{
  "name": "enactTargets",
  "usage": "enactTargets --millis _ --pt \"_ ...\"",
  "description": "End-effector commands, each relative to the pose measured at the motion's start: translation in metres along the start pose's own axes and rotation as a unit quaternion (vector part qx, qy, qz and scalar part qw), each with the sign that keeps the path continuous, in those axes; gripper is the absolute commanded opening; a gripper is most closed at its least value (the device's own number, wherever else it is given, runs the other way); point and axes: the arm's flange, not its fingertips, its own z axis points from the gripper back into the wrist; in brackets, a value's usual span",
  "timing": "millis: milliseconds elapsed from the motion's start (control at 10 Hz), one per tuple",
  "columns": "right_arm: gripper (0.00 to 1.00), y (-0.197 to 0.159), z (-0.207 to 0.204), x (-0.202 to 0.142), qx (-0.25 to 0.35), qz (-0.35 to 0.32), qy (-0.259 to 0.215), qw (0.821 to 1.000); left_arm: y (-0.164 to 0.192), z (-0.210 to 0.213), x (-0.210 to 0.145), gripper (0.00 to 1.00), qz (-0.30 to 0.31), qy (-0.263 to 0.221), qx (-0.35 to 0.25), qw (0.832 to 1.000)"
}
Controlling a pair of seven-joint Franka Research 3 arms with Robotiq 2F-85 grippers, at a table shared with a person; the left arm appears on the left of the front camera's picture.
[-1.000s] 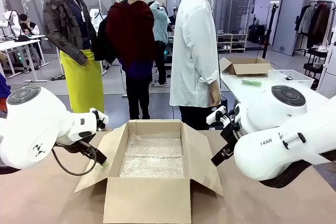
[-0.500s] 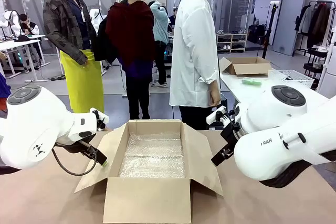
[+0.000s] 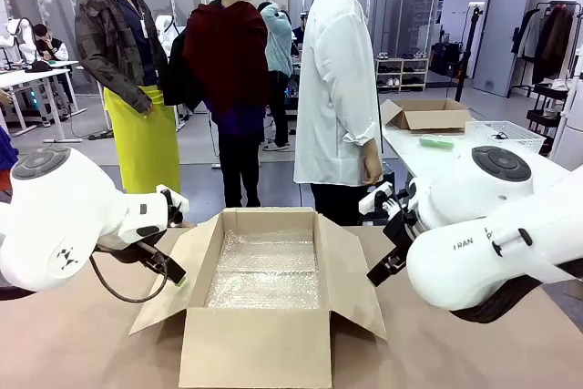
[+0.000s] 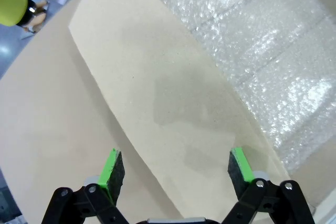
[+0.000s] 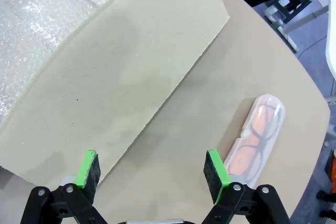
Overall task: Pack the glasses set securely to prepare it for shipping.
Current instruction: Place the Glasses case inside the Package Box.
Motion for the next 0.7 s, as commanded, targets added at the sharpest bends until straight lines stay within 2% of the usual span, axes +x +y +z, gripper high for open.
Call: enactTargets --millis 0,100,300,400,600 --pt "1.00 -0.014 0.044 0.018 0.014 -0.024 0.016 0.999 0.012 0.053 0.008 1.00 -0.044 0.004 -0.015 0.999" --pt "1.00 -0.027 0.064 0.026 0.022 -0.062 0.013 0.998 0.019 0.081 0.006 1.00 -0.076 -0.005 -0.048 0.996" --pt "1.00 -0.062 0.089 0.037 0.012 -0.143 0.048 0.988 0.027 0.130 -0.017 1.00 -0.134 -0.009 -0.146 0.980" --pt "1.00 -0.086 0.092 0.039 0.003 -0.183 0.050 0.982 0.026 0.149 -0.031 1.00 -0.159 -0.018 -0.203 0.966" --pt "1.00 -0.121 0.082 0.034 -0.002 -0.241 0.061 0.969 0.020 0.177 -0.058 1.00 -0.179 -0.032 -0.244 0.953"
